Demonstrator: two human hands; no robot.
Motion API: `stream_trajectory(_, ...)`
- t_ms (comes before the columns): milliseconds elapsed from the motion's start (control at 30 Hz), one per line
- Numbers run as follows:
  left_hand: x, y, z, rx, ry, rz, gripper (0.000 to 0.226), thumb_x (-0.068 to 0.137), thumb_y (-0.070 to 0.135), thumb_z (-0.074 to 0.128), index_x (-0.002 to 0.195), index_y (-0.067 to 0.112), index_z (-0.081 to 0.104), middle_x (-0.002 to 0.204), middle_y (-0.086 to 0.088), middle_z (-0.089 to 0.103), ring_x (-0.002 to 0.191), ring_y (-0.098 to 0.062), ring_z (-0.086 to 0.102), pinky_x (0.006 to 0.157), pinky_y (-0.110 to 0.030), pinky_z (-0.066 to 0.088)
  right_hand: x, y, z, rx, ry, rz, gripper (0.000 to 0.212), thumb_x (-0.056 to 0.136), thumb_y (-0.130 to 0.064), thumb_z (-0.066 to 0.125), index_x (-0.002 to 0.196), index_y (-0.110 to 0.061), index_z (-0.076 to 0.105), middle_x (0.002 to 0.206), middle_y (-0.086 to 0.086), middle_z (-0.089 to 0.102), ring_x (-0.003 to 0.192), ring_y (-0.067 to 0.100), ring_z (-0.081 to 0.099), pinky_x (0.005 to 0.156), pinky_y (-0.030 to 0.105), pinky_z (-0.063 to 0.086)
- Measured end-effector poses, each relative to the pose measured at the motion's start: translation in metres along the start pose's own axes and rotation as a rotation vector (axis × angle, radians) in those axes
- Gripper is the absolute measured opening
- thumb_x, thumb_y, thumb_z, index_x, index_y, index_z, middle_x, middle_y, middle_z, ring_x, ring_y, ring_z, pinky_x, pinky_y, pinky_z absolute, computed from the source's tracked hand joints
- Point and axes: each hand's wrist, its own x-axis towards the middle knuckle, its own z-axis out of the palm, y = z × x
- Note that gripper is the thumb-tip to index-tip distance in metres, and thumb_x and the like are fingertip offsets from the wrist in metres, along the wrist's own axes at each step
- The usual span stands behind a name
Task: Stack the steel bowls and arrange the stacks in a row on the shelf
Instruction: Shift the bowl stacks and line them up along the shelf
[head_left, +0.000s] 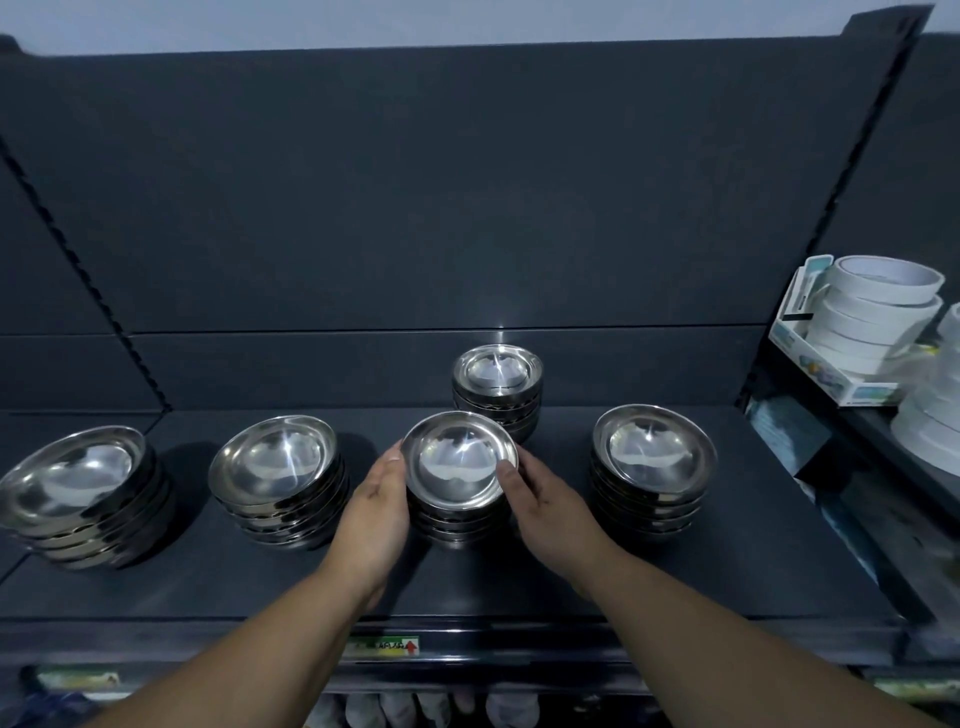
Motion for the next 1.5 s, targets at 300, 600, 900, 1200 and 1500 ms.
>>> stream_trajectory(300, 0.003, 0.036, -0.01, 0.259, 0.055, 0.149, 0.052, 0.099, 0.044, 0.039, 0.146, 0.021, 0.04, 0.149, 0.002, 0.043, 0.138, -0.014, 0.037, 0.108, -0.019, 0.022, 0.006, -0.035, -0.016, -0.11, 0.157, -0.002, 0.056, 0.096, -0.048, 0.048, 0.145, -0.022, 0.041, 0.139, -0.006, 0.055, 0.118, 0.006, 0.053, 0.094, 0.015, 0.03)
stream_trajectory(600, 0.085, 0.096, 0.001, 0.542, -0.163, 0.161, 0.068, 0.087, 0.05, 0.061, 0.145, 0.023, 0.04, 0.148, -0.002, 0.046, 0.133, -0.018, 0.046, 0.111, -0.032, 0.036, 0.076, -0.083, -0.071, -0.482, 0.038, -0.055, 0.07, 0.077, -0.051, 0.072, 0.138, -0.029, 0.047, 0.132, -0.007, 0.057, 0.12, 0.013, 0.054, 0.098, 0.025, 0.044)
stream_trajectory(900, 0.161, 0.086, 0.019, 0.619, -0.376, -0.114, 0.1, 0.074, 0.066, 0.066, 0.153, 0.026, 0.018, 0.151, 0.0, 0.04, 0.124, -0.021, 0.054, 0.1, -0.034, 0.047, 0.173, -0.058, -0.119, -0.795, -0.396, 0.035, 0.117, 0.063, -0.063, 0.077, 0.154, -0.026, 0.013, 0.155, 0.0, 0.036, 0.14, 0.015, 0.037, 0.115, 0.031, 0.03)
stream_trajectory(1200, 0.166, 0.067, 0.04, 0.359, -0.564, -0.358, 0.072, 0.055, 0.056, 0.08, 0.114, 0.051, 0.039, 0.11, -0.002, 0.061, 0.09, -0.017, 0.052, 0.067, -0.025, 0.045, 0.206, -0.009, -0.107, -0.616, -0.628, -0.103, 0.12, 0.061, -0.042, 0.087, 0.148, -0.04, 0.005, 0.14, -0.013, 0.048, 0.129, 0.008, 0.044, 0.112, 0.029, 0.036)
stream_trajectory(1500, 0.163, 0.068, 0.04, 0.224, -0.534, -0.325, 0.061, 0.081, 0.021, 0.075, 0.125, 0.042, 0.039, 0.119, 0.014, 0.062, 0.112, -0.007, 0.06, 0.086, -0.025, 0.054, 0.207, -0.006, -0.102, -0.503, -0.648, -0.167, 0.127, 0.065, -0.039, 0.084, 0.153, -0.029, -0.007, 0.15, -0.011, 0.037, 0.137, 0.006, 0.036, 0.119, 0.03, 0.026)
